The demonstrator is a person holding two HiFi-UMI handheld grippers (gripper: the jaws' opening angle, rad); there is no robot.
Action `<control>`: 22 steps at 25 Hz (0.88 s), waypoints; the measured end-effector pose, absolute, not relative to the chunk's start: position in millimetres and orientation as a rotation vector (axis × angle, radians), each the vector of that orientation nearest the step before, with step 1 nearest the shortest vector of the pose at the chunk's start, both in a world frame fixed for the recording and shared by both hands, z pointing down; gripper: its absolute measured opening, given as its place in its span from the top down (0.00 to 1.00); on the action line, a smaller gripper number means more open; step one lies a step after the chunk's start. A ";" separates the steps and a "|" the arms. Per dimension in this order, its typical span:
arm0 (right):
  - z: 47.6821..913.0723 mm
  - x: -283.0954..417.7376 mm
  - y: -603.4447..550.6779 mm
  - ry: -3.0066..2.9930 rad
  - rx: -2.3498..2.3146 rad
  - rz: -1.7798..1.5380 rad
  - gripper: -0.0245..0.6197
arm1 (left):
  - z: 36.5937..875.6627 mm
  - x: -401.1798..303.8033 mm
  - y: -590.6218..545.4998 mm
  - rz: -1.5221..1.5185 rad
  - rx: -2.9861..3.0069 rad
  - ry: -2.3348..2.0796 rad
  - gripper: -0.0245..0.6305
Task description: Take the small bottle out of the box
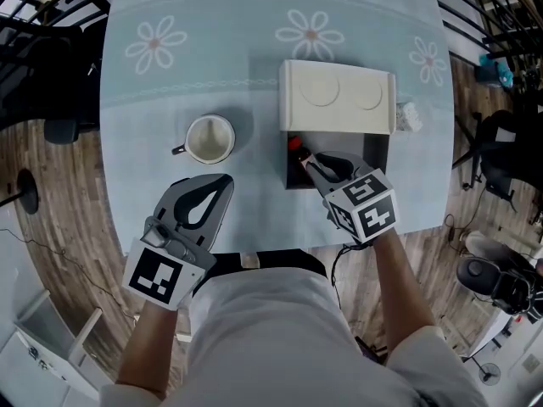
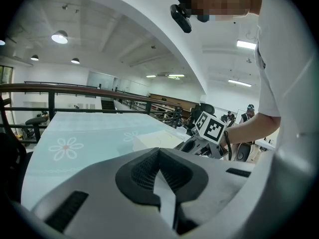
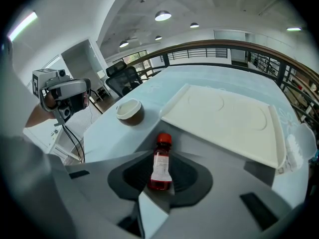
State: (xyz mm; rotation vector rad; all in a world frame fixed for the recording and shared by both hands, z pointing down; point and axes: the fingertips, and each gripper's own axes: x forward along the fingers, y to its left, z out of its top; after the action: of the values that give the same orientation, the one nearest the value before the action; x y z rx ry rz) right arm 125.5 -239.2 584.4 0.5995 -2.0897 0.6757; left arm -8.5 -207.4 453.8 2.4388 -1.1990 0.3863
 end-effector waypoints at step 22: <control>626.4 119.5 -228.1 -1.912 0.520 0.599 0.62 | 464.2 -31.7 -193.3 0.370 2.399 -1.223 0.93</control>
State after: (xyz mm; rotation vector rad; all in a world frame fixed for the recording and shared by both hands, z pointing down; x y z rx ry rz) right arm 119.5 -228.1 626.4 0.5204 -1.9119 0.5991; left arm -31.7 -193.3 464.2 2.3985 -1.2230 0.3698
